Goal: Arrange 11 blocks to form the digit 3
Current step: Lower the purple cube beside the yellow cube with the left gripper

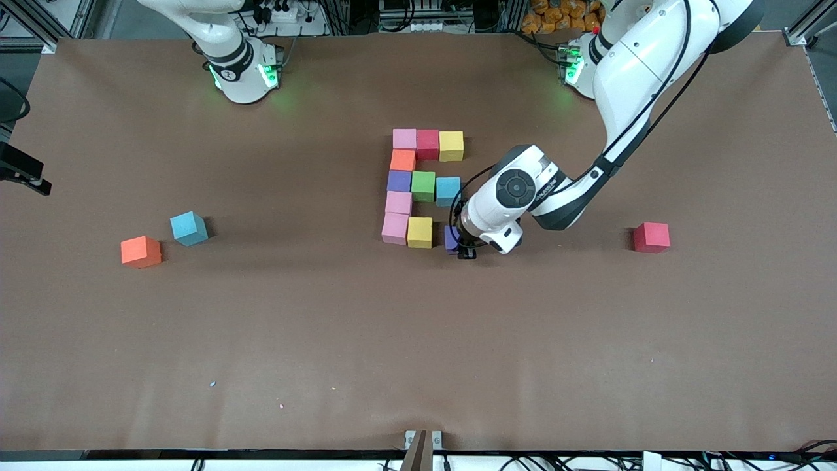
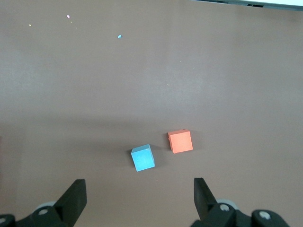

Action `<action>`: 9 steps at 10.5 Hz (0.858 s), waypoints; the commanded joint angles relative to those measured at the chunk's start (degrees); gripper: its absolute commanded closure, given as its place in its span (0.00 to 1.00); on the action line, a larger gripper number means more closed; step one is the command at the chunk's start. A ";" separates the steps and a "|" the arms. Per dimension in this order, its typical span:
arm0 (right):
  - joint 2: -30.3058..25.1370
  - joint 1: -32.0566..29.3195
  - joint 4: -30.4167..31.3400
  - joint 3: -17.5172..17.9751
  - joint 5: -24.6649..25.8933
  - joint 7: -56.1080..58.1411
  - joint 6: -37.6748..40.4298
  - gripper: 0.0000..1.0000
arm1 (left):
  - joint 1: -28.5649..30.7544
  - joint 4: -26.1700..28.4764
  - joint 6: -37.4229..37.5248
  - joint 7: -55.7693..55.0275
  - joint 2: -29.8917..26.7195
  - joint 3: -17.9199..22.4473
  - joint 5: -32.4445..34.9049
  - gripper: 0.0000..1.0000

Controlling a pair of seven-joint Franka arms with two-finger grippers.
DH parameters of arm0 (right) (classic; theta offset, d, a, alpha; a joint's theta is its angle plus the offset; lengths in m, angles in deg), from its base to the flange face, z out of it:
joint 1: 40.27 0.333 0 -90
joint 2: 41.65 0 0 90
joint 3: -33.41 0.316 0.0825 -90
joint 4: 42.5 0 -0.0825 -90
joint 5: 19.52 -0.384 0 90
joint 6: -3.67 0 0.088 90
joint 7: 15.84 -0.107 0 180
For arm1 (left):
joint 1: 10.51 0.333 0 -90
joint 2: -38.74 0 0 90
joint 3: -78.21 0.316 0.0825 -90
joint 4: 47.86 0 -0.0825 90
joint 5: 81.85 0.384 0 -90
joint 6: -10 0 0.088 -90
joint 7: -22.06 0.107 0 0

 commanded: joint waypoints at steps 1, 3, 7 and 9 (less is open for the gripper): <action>0.25 -1.38 -1.20 0.92 -0.72 0.06 0.39 0.00 | -2.17 -0.19 -1.43 -1.53 -0.13 0.99 -0.96 0.81; 0.33 -1.29 -1.20 1.01 -0.72 -0.03 0.39 0.00 | -4.01 -0.10 -2.57 -2.49 -0.13 2.56 -0.70 0.81; 0.33 -1.38 -1.20 1.01 -0.64 -0.03 0.30 0.00 | -7.63 -0.01 -5.04 -2.41 -0.13 5.56 -0.43 0.81; 0.33 -1.38 -1.20 1.01 -0.64 -0.03 0.30 0.00 | -7.72 0.25 -5.04 -2.41 -0.13 5.56 1.58 0.81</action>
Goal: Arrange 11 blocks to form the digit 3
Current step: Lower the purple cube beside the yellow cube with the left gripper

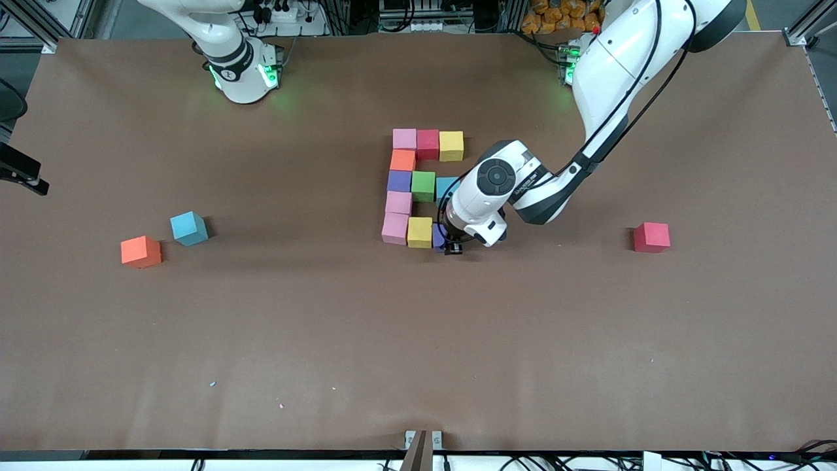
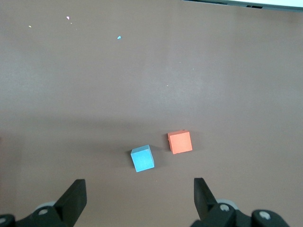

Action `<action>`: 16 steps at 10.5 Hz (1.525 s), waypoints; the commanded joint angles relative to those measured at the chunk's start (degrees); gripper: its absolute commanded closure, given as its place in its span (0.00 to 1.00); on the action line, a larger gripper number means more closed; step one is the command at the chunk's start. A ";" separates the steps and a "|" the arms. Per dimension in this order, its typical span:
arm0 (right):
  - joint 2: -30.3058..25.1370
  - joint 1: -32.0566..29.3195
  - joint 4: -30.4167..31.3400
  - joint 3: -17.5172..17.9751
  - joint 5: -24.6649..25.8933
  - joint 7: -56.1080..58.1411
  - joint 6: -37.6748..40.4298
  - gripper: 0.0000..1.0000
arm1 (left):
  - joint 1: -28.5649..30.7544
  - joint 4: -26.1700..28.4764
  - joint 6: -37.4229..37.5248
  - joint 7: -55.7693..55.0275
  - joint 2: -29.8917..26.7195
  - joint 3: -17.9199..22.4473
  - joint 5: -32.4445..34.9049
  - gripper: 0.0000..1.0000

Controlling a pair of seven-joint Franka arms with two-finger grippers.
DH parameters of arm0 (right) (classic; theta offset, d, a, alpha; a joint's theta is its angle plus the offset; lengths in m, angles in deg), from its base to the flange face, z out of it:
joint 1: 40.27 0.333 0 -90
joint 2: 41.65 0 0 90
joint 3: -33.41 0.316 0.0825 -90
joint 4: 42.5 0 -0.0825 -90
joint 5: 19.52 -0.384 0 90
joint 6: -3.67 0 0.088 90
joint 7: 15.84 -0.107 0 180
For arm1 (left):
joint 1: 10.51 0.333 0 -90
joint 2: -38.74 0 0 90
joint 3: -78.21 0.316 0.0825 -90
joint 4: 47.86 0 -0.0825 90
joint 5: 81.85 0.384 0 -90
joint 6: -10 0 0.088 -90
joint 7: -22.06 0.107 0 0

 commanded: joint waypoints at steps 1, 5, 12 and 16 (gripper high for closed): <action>0.33 -1.30 -1.11 0.94 -0.64 -0.03 0.34 0.00 | -0.84 0.49 -0.85 -0.54 -0.23 0.69 2.18 0.80; 0.33 -1.30 -1.11 0.93 -0.72 -0.03 0.34 0.00 | -0.84 1.80 -0.76 0.60 -0.58 0.60 4.73 0.76; 0.33 -1.30 -1.11 0.85 -0.72 -0.03 0.43 0.00 | -0.67 3.57 -0.59 2.19 -1.81 0.25 6.14 0.61; 0.33 -1.30 -1.11 0.85 -0.72 0.05 0.43 0.00 | -0.14 3.13 -0.50 1.57 -1.72 0.17 5.53 0.00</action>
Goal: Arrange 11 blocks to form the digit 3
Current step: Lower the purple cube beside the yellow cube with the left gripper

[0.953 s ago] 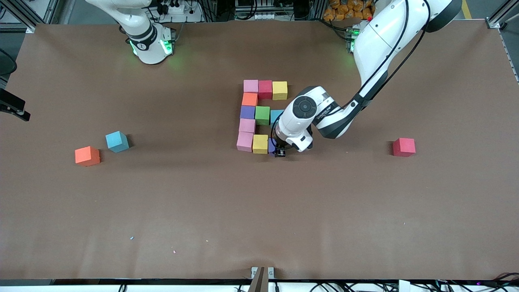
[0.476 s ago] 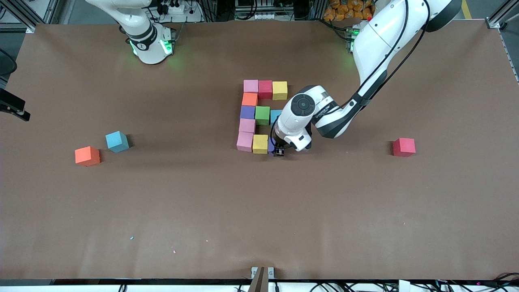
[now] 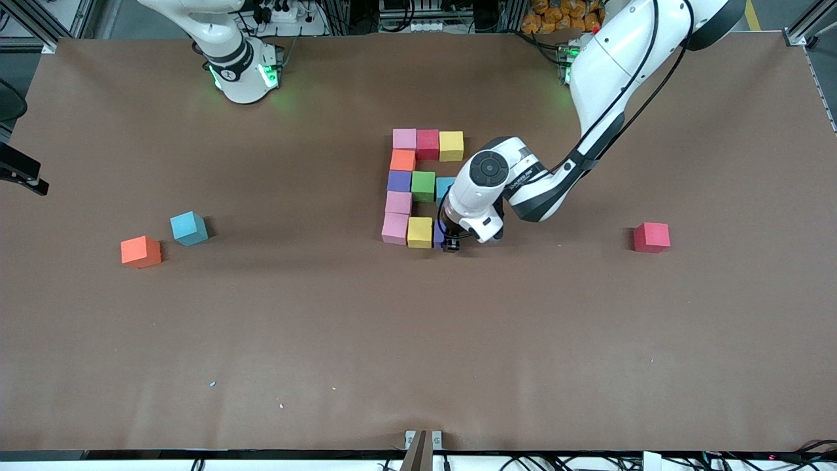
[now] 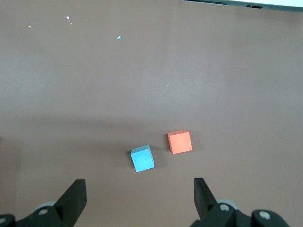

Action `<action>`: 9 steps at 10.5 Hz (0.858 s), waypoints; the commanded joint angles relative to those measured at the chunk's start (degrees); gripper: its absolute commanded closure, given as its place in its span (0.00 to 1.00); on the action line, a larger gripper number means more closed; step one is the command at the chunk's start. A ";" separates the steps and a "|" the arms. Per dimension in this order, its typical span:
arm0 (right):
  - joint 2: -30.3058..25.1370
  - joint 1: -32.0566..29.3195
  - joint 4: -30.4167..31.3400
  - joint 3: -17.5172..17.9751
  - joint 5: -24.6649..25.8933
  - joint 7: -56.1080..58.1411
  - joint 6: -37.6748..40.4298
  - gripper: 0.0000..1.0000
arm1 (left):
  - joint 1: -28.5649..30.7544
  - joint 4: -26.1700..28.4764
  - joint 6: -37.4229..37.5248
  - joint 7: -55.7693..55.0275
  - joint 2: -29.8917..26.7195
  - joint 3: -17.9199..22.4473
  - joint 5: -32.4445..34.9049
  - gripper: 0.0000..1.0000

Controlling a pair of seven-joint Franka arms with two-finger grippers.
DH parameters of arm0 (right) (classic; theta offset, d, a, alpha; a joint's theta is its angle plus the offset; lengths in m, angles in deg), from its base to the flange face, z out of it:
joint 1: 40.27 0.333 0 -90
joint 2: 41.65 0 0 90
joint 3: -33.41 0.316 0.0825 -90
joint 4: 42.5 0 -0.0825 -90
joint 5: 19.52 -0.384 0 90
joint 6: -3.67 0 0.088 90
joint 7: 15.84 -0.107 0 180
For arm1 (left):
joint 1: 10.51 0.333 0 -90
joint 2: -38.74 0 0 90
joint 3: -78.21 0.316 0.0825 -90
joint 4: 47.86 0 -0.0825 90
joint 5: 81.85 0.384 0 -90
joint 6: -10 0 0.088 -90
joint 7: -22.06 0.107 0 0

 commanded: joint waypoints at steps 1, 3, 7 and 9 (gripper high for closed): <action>0.33 -1.30 -1.10 0.86 -0.64 0.05 0.44 0.00 | 0.11 1.01 -0.14 -0.63 -1.45 0.06 0.30 0.00; 0.33 -1.30 -1.10 0.86 -0.64 0.05 0.44 0.00 | 0.64 1.10 1.08 -0.63 -2.59 -0.99 0.13 0.00; 0.33 -1.30 -1.10 0.86 -0.64 0.05 0.44 0.00 | 0.81 0.84 6.88 -0.37 -7.41 -3.10 0.13 0.00; 0.33 -1.39 -1.10 0.86 -0.64 0.05 0.35 0.00 | 2.65 0.40 9.78 3.04 -11.62 -3.11 0.30 0.00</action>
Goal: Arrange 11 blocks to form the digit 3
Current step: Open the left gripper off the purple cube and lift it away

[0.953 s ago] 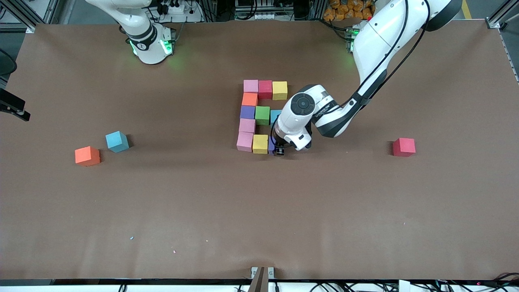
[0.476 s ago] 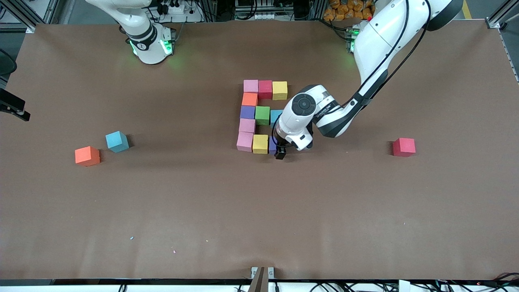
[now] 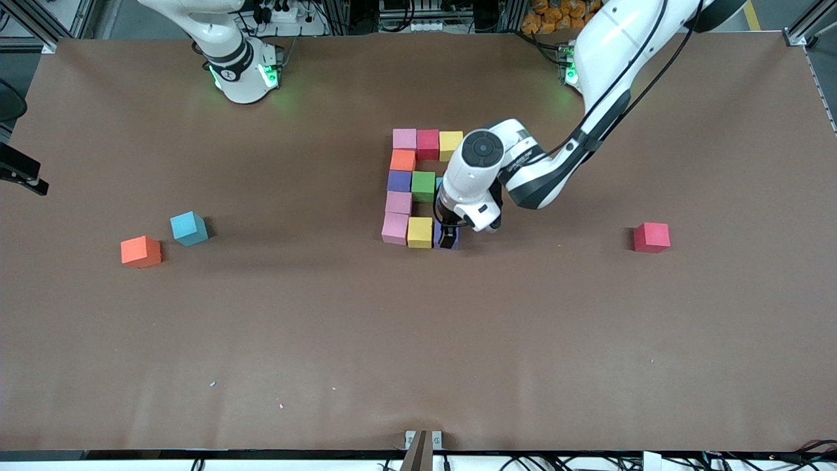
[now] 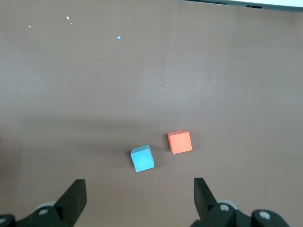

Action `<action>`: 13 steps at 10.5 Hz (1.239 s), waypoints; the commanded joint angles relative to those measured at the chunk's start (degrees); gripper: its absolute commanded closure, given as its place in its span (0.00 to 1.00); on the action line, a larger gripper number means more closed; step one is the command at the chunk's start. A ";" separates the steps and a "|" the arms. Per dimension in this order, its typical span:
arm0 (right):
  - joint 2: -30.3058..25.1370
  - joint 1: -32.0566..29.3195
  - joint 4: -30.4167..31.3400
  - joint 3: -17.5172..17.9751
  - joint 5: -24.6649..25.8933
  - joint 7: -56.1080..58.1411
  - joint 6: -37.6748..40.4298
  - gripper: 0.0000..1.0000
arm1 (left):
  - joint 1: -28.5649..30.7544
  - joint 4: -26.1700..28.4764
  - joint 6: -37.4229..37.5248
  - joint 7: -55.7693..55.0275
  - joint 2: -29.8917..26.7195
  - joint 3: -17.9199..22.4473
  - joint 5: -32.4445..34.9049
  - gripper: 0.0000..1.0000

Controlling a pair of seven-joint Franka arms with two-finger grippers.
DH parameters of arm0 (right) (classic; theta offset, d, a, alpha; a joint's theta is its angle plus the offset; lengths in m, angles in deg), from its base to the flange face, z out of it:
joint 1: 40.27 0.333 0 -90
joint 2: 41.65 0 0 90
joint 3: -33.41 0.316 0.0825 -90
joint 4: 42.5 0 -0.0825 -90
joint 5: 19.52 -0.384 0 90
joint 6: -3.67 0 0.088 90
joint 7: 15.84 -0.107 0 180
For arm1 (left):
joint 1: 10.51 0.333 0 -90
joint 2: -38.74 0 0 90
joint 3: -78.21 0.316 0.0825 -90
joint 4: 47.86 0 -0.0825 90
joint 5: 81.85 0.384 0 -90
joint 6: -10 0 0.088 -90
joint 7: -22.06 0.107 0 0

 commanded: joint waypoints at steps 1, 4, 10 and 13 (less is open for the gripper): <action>0.34 -1.27 -1.09 0.88 -0.55 0.05 0.35 0.00 | 3.02 0.76 4.58 7.71 -6.31 -0.42 0.22 0.00; 0.42 -1.18 -1.09 0.97 -0.46 0.06 0.35 0.00 | 4.61 -6.50 13.34 19.31 -7.03 -0.24 0.22 0.00; 0.42 -1.09 -1.09 1.05 -0.55 0.14 0.26 0.00 | 9.61 -15.40 25.76 53.41 -6.50 -0.07 -0.49 0.00; 0.42 -0.74 -1.01 1.14 -0.46 0.05 0.26 0.00 | 11.63 -18.30 30.76 68.96 -7.47 -0.51 -3.36 0.00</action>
